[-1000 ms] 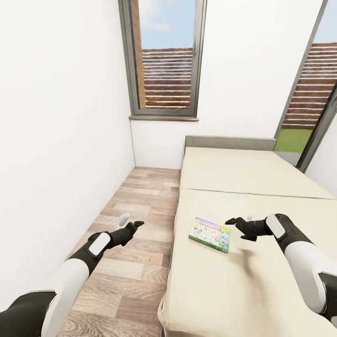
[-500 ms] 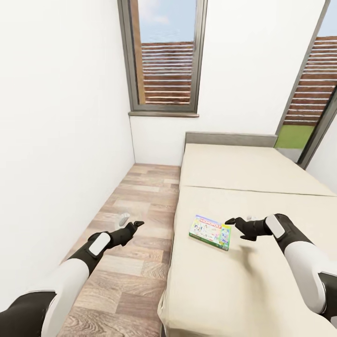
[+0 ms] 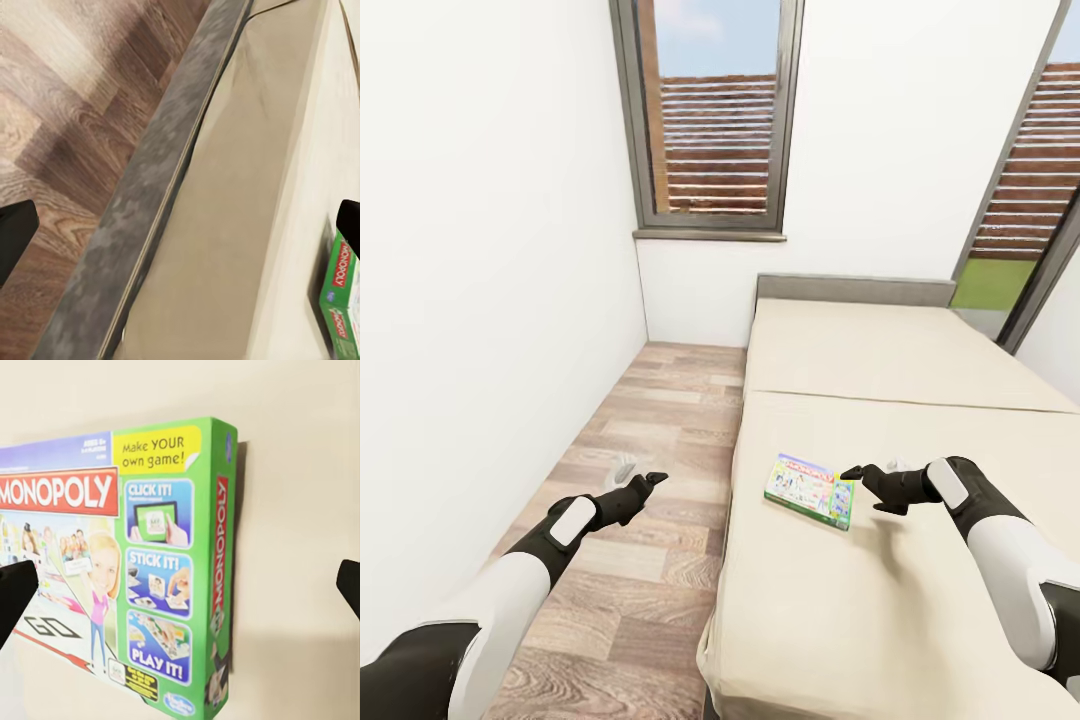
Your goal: Put all the toys in the child's room - the three board games (two on the bed and one on the table), the two jigsaw puzzles on the table, and the tennis ball on the table - inside the toy box on the table in the child's room.
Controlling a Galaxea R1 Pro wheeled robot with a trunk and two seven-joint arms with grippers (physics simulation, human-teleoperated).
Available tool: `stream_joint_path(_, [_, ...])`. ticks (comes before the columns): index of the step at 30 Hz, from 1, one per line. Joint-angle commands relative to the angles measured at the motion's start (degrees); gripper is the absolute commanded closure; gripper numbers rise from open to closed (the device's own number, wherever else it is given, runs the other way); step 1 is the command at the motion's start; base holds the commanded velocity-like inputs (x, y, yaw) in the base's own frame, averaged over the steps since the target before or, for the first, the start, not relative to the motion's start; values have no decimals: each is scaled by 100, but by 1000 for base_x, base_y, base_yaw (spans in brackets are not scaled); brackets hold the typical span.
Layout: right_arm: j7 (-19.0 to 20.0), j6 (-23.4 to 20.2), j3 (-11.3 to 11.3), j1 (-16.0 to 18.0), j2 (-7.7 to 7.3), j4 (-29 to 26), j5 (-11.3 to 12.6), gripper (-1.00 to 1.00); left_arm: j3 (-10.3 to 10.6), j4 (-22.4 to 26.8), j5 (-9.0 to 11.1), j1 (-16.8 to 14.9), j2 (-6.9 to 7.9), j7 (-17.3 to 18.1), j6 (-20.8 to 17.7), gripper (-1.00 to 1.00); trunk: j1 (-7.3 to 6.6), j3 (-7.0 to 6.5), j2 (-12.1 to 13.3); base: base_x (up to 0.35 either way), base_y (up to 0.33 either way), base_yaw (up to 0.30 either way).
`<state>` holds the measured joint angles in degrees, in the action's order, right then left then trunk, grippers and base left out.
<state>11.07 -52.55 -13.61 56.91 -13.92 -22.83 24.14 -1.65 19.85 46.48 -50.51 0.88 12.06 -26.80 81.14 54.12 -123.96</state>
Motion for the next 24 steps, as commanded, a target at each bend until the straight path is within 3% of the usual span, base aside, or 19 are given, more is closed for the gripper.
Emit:
stream_joint_path(1, [44,-27,-40,4,3,-2,-59,-100,-16,2,19,-3,0,7,-36,-100,-1,15,-2,0,0,0])
stream_joint_path(24, [75,-19,-37,4,12,-10,-67,-100,-18,2,19,-2,1,-7,-44,-100,-1,160,-2,0,0,12])
